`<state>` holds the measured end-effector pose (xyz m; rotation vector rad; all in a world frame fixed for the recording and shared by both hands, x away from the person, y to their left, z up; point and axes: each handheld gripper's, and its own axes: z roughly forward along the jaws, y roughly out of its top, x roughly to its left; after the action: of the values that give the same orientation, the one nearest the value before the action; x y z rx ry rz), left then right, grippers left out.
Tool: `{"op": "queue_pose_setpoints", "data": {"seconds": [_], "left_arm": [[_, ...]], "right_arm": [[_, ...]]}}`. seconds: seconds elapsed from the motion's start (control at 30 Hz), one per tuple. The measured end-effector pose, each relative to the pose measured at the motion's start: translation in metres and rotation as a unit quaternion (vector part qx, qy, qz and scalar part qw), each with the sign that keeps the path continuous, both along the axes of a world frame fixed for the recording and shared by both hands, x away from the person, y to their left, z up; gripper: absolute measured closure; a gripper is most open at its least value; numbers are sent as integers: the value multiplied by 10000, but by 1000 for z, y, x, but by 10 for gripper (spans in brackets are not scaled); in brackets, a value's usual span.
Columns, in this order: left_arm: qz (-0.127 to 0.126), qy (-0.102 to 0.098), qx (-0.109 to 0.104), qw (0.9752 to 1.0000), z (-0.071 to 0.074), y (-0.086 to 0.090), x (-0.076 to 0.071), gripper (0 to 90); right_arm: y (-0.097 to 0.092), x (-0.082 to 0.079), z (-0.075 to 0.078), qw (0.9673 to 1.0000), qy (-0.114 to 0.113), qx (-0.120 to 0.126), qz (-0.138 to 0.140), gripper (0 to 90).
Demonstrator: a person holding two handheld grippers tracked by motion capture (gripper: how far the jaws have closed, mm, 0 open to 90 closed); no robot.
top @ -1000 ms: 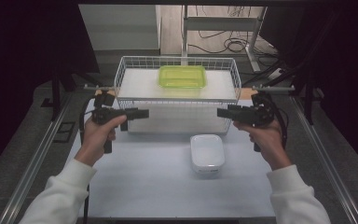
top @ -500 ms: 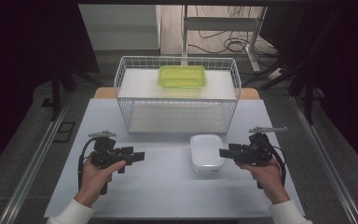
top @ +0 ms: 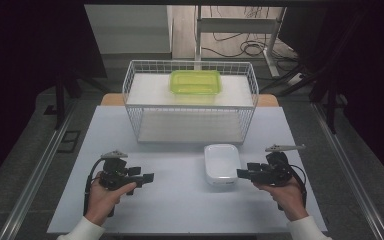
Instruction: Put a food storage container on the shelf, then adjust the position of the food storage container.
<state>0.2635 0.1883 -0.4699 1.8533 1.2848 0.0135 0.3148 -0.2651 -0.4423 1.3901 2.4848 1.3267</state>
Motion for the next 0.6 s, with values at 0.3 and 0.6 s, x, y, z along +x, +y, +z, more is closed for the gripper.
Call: {"op": "queue_pose_setpoints", "data": {"seconds": [0.3, 0.6], "left_arm": [[-14, 82, -31, 10000, -4, 2, 1, 310], [-121, 112, 24, 9999, -4, 0, -1, 306]], "right_arm": [[-4, 2, 1, 9999, -25, -43, -93, 366], [-11, 6, -2, 9994, 13, -271, -228, 385]]}}
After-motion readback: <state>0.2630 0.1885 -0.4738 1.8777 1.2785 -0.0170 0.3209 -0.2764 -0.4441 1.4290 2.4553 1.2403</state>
